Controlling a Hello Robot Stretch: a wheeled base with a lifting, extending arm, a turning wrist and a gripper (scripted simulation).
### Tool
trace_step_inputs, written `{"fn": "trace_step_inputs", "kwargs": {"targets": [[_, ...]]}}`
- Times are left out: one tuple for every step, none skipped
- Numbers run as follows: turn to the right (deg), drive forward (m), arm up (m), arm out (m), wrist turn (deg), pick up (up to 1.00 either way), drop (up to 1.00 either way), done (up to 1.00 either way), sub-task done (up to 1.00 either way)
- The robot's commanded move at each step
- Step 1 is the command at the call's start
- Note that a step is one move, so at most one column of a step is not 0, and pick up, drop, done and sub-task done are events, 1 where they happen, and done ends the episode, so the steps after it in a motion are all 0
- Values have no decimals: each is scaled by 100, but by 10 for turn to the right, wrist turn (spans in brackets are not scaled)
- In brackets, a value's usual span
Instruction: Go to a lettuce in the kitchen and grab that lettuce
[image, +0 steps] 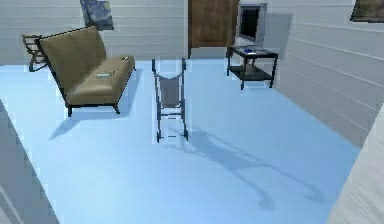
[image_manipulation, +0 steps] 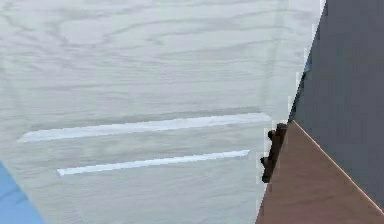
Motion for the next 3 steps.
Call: {"fn": "trace_step_inputs", "kwargs": {"targets": [[0, 15, 0, 0, 0, 0, 0, 0, 0], [-60, 0, 0, 0, 0, 0, 0, 0, 0], [0, 60, 0, 0, 0, 0, 0, 0, 0]]}}
